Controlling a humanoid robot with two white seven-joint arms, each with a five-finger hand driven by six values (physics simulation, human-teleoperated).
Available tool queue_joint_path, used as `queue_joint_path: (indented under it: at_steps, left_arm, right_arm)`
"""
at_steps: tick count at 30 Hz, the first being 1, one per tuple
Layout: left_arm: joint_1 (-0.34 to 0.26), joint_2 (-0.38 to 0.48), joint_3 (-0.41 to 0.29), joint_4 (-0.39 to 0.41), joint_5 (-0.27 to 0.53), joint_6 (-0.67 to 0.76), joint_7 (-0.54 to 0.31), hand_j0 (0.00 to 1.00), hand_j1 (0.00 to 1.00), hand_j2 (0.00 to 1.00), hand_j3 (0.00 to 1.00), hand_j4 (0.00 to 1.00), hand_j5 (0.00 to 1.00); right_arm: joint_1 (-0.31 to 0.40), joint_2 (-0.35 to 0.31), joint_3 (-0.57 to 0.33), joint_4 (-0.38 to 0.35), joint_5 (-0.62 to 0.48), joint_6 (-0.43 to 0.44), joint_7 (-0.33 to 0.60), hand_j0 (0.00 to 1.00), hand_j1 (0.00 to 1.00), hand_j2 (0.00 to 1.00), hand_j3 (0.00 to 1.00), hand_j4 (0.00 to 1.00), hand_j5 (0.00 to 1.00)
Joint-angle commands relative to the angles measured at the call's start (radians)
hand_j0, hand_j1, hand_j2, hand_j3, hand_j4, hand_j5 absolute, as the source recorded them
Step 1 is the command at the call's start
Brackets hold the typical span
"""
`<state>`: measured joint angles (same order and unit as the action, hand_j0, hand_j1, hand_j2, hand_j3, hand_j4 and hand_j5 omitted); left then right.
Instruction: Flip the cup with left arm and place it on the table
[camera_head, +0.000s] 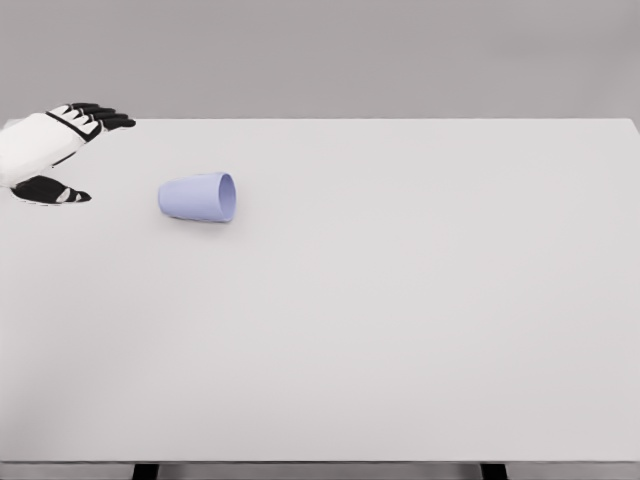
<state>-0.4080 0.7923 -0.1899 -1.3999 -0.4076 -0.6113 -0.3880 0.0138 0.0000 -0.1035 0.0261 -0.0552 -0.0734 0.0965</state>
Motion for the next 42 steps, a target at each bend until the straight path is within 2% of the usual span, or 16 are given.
queue_joint_path:
  at_steps: [1,3,5,6,8,10,12,13,14,15,19,23,36,42]
  left_arm:
    - [0.0,-0.071,-0.002,-0.004,0.087,0.0,-0.223,1.0,1.0,1.0,1.0,1.0,1.0]
    - [-0.015,-0.085,-0.016,-0.025,0.087,0.201,-0.223,1.0,1.0,1.0,1.0,1.0,1.0]
    - [-0.044,-0.142,-0.016,-0.117,0.075,0.462,-0.223,1.0,1.0,1.0,1.0,1.0,1.0]
    - [-0.058,-0.153,-0.017,-0.133,0.072,0.541,-0.223,1.0,1.0,1.0,1.0,1.0,1.0]
    - [-0.091,-0.16,-0.037,-0.145,0.056,0.611,-0.223,1.0,1.0,1.0,1.0,1.0,1.0]
    - [-0.141,-0.186,-0.147,-0.14,-0.036,0.639,-0.223,1.0,1.0,1.0,1.0,1.0,1.0]
    - [-0.143,-0.2,-0.184,-0.143,-0.037,0.743,-0.223,1.0,1.0,1.0,1.0,1.0,1.0]
    - [-0.156,-0.2,-0.227,-0.146,-0.033,0.783,-0.223,1.0,1.0,1.0,1.0,1.0,1.0]
    - [-0.169,-0.2,-0.252,-0.146,-0.031,0.786,-0.223,1.0,1.0,1.0,1.0,1.0,1.0]
    - [-0.189,-0.199,-0.312,-0.146,-0.03,0.794,-0.223,1.0,1.0,1.0,1.0,1.0,1.0]
    - [-0.196,-0.2,-0.352,-0.149,-0.025,0.823,-0.223,1.0,1.0,1.0,1.0,1.0,1.0]
    - [-0.192,-0.186,-0.355,-0.185,0.009,0.826,-0.223,1.0,1.0,1.0,1.0,1.0,1.0]
    - [-0.198,-0.222,-0.398,-0.154,0.001,1.044,-0.223,1.0,1.0,1.0,1.0,1.0,1.0]
    - [-0.23,-0.251,-0.425,-0.116,-0.005,1.05,-0.223,1.0,1.0,1.0,1.0,1.0,1.0]
  right_arm:
    - [0.0,0.0,-0.001,0.0,0.0,0.0,0.0,1.0,1.0,1.0,1.0,1.0,1.0]
    - [0.0,0.0,0.001,0.0,0.0,0.0,0.0,1.0,1.0,1.0,1.0,1.0,1.0]
    - [0.0,0.0,0.001,0.0,0.0,0.0,0.0,1.0,1.0,1.0,1.0,1.0,1.0]
    - [0.0,0.0,-0.001,0.0,0.0,0.0,0.0,1.0,1.0,1.0,1.0,1.0,1.0]
    - [0.0,0.0,-0.001,0.0,0.0,0.0,0.0,1.0,1.0,1.0,1.0,1.0,1.0]
    - [0.0,0.0,0.001,0.0,0.0,0.0,0.0,1.0,1.0,1.0,1.0,1.0,1.0]
    - [0.0,0.0,0.001,0.0,0.0,0.0,0.0,1.0,1.0,1.0,1.0,1.0,1.0]
    - [0.0,0.0,-0.001,0.0,0.0,0.0,0.0,1.0,1.0,1.0,1.0,1.0,1.0]
    - [0.0,0.0,0.001,0.0,0.0,0.0,0.0,1.0,1.0,1.0,1.0,1.0,1.0]
    - [0.0,0.0,-0.001,0.0,0.0,0.0,0.0,1.0,1.0,1.0,1.0,1.0,1.0]
    - [0.0,0.0,0.001,0.0,0.0,0.0,0.0,1.0,1.0,1.0,1.0,1.0,1.0]
    - [0.0,0.0,-0.001,0.0,0.0,0.001,0.0,1.0,1.0,1.0,1.0,1.0,1.0]
    - [0.0,0.0,0.001,0.0,0.0,0.0,0.0,1.0,1.0,1.0,1.0,1.0,1.0]
    - [0.0,0.0,0.001,0.0,0.0,0.0,0.0,1.0,1.0,1.0,1.0,1.0,1.0]
